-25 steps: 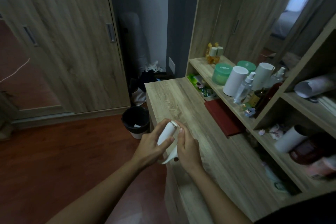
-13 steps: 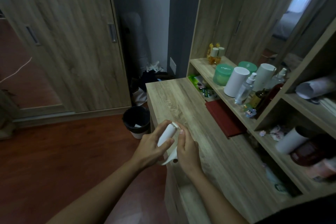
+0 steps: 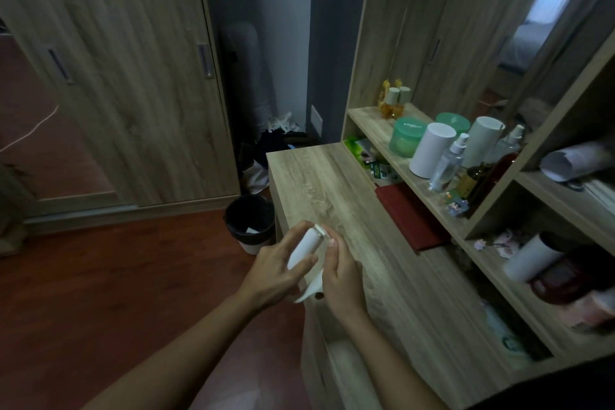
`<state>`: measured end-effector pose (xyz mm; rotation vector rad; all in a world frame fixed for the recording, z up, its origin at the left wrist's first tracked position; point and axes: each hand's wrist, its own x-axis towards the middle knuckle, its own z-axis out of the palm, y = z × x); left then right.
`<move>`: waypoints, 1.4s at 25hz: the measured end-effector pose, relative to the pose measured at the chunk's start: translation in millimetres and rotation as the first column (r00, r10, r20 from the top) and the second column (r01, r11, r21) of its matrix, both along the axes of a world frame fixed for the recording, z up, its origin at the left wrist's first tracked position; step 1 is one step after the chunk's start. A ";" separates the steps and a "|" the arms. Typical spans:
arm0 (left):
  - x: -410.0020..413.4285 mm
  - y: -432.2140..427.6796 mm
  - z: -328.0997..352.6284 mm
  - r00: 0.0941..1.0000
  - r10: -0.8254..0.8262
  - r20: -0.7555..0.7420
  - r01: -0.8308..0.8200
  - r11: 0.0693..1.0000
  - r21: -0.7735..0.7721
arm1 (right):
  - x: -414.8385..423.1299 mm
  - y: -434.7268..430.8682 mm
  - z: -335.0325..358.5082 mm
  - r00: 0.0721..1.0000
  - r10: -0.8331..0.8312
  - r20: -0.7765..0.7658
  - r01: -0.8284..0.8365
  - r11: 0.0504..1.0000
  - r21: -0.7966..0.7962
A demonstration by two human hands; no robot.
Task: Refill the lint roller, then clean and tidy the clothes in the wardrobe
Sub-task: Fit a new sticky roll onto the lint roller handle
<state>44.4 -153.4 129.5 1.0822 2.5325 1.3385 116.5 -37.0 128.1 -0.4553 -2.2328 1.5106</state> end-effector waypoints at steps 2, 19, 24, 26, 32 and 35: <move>-0.5 -0.5 0.9 1.000 -0.001 -0.013 0.002 1.000 0.003 | -0.6 -0.6 -1.6 1.000 -0.009 0.003 0.009 1.000 -0.021; 10.2 5.1 14.2 0.998 -0.048 -0.041 0.050 0.997 0.060 | 2.2 15.3 -1.9 0.999 0.010 -0.052 -0.012 0.998 -0.054; 8.8 4.2 11.9 0.998 -0.055 -0.034 0.056 0.998 0.039 | 4.0 16.2 -0.7 0.998 0.031 -0.056 -0.036 0.996 -0.082; 9.1 5.0 11.9 0.998 -0.059 -0.024 0.060 0.998 0.029 | 5.9 16.6 -0.3 0.998 0.037 -0.054 -0.041 0.995 -0.089; 9.8 9.5 8.8 0.999 -0.044 -0.009 0.044 0.999 0.012 | 11.0 18.2 1.7 0.999 0.033 -0.028 -0.035 0.996 -0.088; 12.1 9.9 6.7 1.000 -0.027 0.011 0.027 0.999 0.027 | 11.7 20.0 4.9 0.998 0.067 0.004 -0.066 0.992 -0.103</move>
